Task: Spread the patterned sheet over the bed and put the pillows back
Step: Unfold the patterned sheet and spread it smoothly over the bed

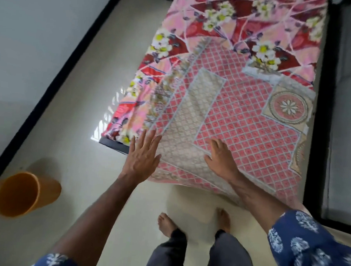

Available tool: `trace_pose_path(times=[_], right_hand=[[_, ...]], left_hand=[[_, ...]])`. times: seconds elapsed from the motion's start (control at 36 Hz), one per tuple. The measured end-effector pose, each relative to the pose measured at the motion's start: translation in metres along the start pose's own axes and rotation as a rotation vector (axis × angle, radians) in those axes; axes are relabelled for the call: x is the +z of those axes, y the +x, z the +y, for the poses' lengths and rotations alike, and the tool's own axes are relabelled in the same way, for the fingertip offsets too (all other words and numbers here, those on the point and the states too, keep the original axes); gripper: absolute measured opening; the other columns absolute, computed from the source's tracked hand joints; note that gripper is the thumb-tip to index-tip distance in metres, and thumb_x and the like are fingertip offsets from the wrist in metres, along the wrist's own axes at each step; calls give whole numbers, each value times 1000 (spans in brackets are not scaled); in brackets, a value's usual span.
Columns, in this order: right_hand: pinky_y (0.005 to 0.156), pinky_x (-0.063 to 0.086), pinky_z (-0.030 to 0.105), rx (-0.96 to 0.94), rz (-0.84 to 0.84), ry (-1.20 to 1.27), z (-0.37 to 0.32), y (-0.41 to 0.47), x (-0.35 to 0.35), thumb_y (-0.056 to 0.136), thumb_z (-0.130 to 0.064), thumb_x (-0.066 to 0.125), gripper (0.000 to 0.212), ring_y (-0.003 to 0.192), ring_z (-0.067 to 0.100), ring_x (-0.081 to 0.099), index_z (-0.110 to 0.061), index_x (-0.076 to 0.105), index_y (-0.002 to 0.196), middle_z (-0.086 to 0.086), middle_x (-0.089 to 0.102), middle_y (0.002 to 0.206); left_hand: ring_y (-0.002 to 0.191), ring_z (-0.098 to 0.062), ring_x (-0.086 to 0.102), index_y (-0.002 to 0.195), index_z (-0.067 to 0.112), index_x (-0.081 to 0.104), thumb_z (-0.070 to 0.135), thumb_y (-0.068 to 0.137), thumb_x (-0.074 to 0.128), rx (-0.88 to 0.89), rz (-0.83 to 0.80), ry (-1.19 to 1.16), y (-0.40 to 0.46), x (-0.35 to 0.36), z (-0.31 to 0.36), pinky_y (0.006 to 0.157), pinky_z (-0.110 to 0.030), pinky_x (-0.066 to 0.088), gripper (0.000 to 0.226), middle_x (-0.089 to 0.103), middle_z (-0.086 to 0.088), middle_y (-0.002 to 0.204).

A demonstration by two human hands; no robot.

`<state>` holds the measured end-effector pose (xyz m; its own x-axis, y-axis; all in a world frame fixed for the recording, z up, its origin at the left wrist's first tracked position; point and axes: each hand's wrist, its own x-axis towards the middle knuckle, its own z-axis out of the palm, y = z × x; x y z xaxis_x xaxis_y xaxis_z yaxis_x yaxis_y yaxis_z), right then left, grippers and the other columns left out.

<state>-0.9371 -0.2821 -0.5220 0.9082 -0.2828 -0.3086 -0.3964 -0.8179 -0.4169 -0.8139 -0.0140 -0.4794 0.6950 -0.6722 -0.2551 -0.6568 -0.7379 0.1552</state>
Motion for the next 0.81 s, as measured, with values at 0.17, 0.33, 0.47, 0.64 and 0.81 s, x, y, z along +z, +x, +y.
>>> trace_pose_path(times=[0.17, 0.33, 0.47, 0.64, 0.81], right_hand=[[102, 43, 49, 26, -19, 92, -93, 52, 14, 96, -26, 61, 54, 128, 35, 45, -12, 42, 145, 11, 43, 143], [99, 45, 52, 84, -23, 119, -162, 110, 29, 100, -31, 58, 55, 128, 36, 44, -8, 38, 146, 14, 43, 143], [93, 47, 47, 188, 28, 214, -203, 160, 33, 95, -27, 61, 48, 121, 34, 49, -8, 45, 136, 14, 48, 135], [80, 43, 34, 326, 127, 263, -240, 212, 22, 93, -24, 64, 42, 115, 30, 53, -8, 49, 129, 12, 54, 127], [83, 48, 42, 473, 177, 289, -263, 252, 5, 93, -29, 65, 43, 113, 34, 54, -8, 50, 127, 14, 54, 128]], left_hand=[[156, -35, 9, 158, 16, 29, 39, 102, 52, -20, 18, -25, 1, -41, -96, 122, -62, 12, 65, 18, -10, 168], [157, -29, -6, 162, 21, 11, 44, 106, 37, 70, -63, 1, 40, -69, -158, 125, -60, 3, 66, 2, -7, 171], [158, -29, 0, 161, 19, 18, 41, 106, 37, 162, -64, -18, 90, -99, -204, 125, -58, 6, 62, 9, -6, 170], [158, -27, 0, 160, 17, 21, 42, 105, 40, 339, -100, 64, 162, -129, -258, 125, -58, 4, 63, 8, -7, 170], [157, -29, 5, 160, 17, 21, 44, 106, 41, 488, -149, 106, 230, -155, -280, 124, -59, 5, 63, 11, -7, 170]])
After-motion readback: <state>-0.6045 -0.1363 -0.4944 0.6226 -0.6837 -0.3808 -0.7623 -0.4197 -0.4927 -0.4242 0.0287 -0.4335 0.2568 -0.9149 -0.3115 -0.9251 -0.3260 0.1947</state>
